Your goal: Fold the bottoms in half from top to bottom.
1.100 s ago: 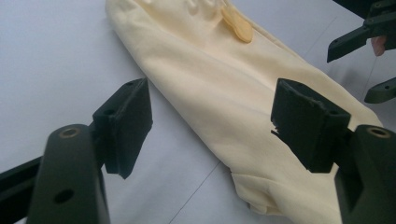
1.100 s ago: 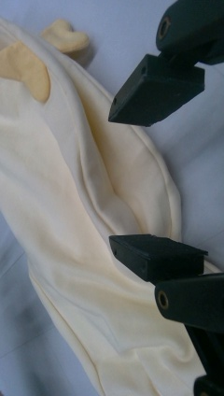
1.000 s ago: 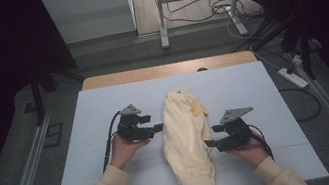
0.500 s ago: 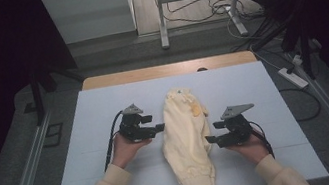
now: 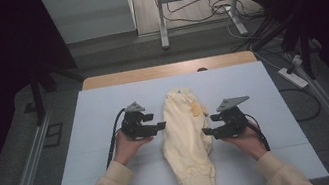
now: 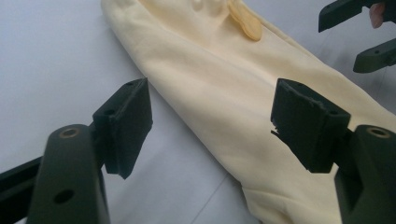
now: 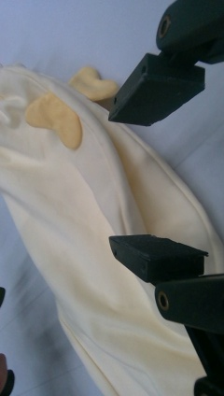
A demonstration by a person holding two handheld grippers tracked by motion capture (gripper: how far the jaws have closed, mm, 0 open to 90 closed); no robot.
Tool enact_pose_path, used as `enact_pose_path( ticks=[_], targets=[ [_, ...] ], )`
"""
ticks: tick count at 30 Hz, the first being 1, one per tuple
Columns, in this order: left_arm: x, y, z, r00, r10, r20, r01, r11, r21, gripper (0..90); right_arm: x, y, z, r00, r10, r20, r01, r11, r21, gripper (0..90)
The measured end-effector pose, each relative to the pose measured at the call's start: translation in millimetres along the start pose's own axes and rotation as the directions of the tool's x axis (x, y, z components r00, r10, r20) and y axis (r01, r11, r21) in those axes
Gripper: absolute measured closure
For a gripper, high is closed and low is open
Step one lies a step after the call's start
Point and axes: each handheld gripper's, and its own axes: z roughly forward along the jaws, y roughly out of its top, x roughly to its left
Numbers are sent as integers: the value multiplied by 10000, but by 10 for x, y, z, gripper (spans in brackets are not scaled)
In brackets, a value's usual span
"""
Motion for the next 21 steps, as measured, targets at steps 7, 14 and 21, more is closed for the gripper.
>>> enact_pose_path(
  ticks=[7, 14, 21],
  targets=[
    [78, 90, 147, 9999, -109, 61, 108, 9998, 143, 287, -117, 136, 117, 9999, 92, 127, -93, 9999, 95, 338],
    [129, 151, 271, 9999, -87, 95, 84, 9994, 329, 286, -197, 168, 214, 9995, 255, 180, -258, 9995, 171, 338],
    [202, 255, 331, 9995, -275, 157, 269, 9989, 381, 286, -292, 243, 279, 9982, 468, 367, -475, 9987, 204, 338]
  ],
)
